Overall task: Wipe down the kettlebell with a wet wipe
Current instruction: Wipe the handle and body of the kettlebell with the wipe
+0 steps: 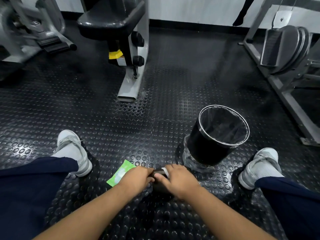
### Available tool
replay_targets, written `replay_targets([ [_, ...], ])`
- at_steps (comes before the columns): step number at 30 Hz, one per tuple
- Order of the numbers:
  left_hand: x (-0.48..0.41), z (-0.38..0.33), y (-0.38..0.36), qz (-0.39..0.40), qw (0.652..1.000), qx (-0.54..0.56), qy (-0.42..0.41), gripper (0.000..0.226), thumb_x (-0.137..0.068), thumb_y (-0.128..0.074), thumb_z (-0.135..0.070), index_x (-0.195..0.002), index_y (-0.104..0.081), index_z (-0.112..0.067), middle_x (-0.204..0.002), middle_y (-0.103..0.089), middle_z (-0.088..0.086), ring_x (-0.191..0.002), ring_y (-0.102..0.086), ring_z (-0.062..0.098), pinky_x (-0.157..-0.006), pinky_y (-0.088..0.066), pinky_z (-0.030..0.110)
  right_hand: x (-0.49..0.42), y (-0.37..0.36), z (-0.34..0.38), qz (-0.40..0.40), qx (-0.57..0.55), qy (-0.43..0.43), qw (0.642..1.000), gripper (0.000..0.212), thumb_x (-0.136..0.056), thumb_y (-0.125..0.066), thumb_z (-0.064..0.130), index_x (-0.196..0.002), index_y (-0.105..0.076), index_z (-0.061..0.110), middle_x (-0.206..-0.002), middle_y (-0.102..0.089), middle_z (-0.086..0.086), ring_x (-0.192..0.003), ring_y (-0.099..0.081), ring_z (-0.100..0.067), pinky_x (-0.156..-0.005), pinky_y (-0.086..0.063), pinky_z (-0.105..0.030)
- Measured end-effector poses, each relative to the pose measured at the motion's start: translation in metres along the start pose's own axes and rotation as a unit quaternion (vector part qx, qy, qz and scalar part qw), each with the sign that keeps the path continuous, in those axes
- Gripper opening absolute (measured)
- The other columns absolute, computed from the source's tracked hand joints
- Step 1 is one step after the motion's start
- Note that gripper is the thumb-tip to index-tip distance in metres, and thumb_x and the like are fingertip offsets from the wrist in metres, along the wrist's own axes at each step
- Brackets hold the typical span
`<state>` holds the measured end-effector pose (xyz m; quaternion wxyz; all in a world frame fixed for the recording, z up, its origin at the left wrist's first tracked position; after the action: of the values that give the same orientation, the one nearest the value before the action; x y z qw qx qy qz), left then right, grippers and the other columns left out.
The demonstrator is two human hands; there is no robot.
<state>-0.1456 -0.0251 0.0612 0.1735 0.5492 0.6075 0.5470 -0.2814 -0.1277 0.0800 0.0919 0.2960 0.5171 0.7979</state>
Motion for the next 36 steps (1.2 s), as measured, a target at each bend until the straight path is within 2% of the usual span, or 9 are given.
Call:
replay_targets([
  [2, -0.001, 0.001, -0.001, 0.0, 1.0, -0.003, -0.001, 0.029, -0.1, -0.056, -0.038, -0.127, -0.06, -0.028, -0.109, -0.073, 0.0, -0.098, -0.069, 0.021, -0.077, -0.051, 0.029, -0.001, 0.006, -0.006, 0.013, -0.005, -0.026, 1.0, 0.089, -0.092, -0.019, 0.084, -0.133, -0.058, 0.016, -0.131, -0.063, -0.006, -0.123, -0.054, -0.024, -0.106, -0.044, -0.039],
  [4, 0.0, 0.0, 0.0, -0.001, 1.0, 0.003, -0.002, 0.026, -0.101, -0.056, -0.034, -0.125, -0.062, -0.031, -0.105, -0.074, -0.001, -0.089, -0.068, 0.018, -0.07, -0.047, 0.026, -0.003, 0.012, 0.002, 0.023, -0.004, -0.034, 0.999, 0.094, -0.091, -0.017, 0.086, -0.133, -0.058, 0.012, -0.133, -0.063, -0.01, -0.124, -0.054, -0.027, -0.106, -0.044, -0.042],
  [10, 0.002, 0.0, 0.001, 0.002, 1.0, 0.006, 0.018, 0.03, -0.091, -0.049, -0.016, -0.114, -0.066, -0.025, -0.092, -0.07, 0.003, -0.078, -0.062, 0.025, -0.06, -0.038, 0.028, -0.004, 0.005, 0.033, 0.015, 0.014, 0.015, 1.0, 0.096, -0.093, -0.013, 0.085, -0.14, -0.055, 0.012, -0.138, -0.059, -0.013, -0.13, -0.05, -0.03, -0.112, -0.037, -0.043],
  [16, -0.001, 0.002, -0.004, -0.002, 1.0, 0.002, -0.002, 0.032, -0.098, -0.058, -0.039, -0.128, -0.061, -0.028, -0.112, -0.073, 0.001, -0.101, -0.068, 0.023, -0.085, -0.054, 0.033, 0.006, 0.002, -0.009, 0.006, -0.009, 0.002, 1.0, 0.091, -0.091, -0.017, 0.087, -0.141, -0.053, 0.02, -0.135, -0.06, -0.004, -0.127, -0.052, -0.022, -0.11, -0.042, -0.038],
  [20, -0.001, 0.003, -0.002, -0.009, 1.0, -0.005, -0.003, 0.028, -0.099, -0.058, -0.04, -0.124, -0.063, -0.029, -0.11, -0.072, 0.002, -0.099, -0.068, 0.023, -0.082, -0.054, 0.033, -0.005, 0.01, -0.007, 0.027, -0.013, -0.041, 0.999, 0.099, -0.087, -0.013, 0.09, -0.132, -0.059, 0.014, -0.13, -0.063, -0.008, -0.122, -0.055, -0.026, -0.104, -0.045, -0.041],
  [24, 0.003, -0.001, 0.001, 0.003, 1.0, 0.008, 0.007, 0.025, -0.091, -0.052, -0.019, -0.108, -0.066, -0.029, -0.092, -0.071, -0.001, -0.083, -0.068, 0.025, -0.066, -0.05, 0.031, -0.008, -0.001, 0.033, 0.03, -0.006, 0.018, 0.999, 0.103, -0.088, -0.01, 0.09, -0.138, -0.056, 0.013, -0.135, -0.059, -0.013, -0.129, -0.05, -0.03, -0.114, -0.038, -0.045],
  [28, 0.002, -0.001, 0.002, -0.003, 1.0, 0.004, -0.016, 0.021, -0.093, -0.055, -0.03, -0.112, -0.064, -0.029, -0.098, -0.073, 0.001, -0.087, -0.068, 0.024, -0.071, -0.052, 0.031, 0.004, -0.006, 0.032, -0.014, -0.007, 0.063, 0.998, 0.089, -0.095, -0.015, 0.083, -0.143, -0.051, 0.017, -0.141, -0.057, -0.006, -0.132, -0.047, -0.024, -0.119, -0.032, -0.04],
  [32, -0.001, 0.005, -0.004, -0.013, 1.0, -0.001, -0.008, 0.025, -0.097, -0.058, -0.041, -0.119, -0.063, -0.029, -0.104, -0.073, -0.001, -0.093, -0.068, 0.022, -0.081, -0.055, 0.036, 0.004, 0.005, -0.006, 0.008, -0.016, 0.001, 1.0, 0.084, -0.096, -0.019, 0.081, -0.139, -0.054, 0.017, -0.134, -0.062, -0.005, -0.124, -0.054, -0.023, -0.107, -0.043, -0.038],
  [36, -0.003, 0.004, -0.005, -0.018, 1.0, 0.001, -0.004, 0.024, -0.099, -0.058, -0.038, -0.119, -0.066, -0.027, -0.106, -0.074, -0.001, -0.097, -0.069, 0.02, -0.079, -0.053, 0.031, -0.009, 0.013, -0.001, 0.036, -0.024, -0.038, 0.998, 0.083, -0.097, -0.022, 0.079, -0.128, -0.059, 0.011, -0.128, -0.065, -0.011, -0.121, -0.056, -0.028, -0.101, -0.045, -0.042],
])
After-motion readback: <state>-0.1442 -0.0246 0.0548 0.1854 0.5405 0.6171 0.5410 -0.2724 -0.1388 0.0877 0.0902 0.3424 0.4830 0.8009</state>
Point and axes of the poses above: each hand's wrist, its own x-axis away from the middle knuckle, its own y-axis out of the back of the hand, z = x × y, the point moved 5 cm from there along -x, towards the middle knuckle
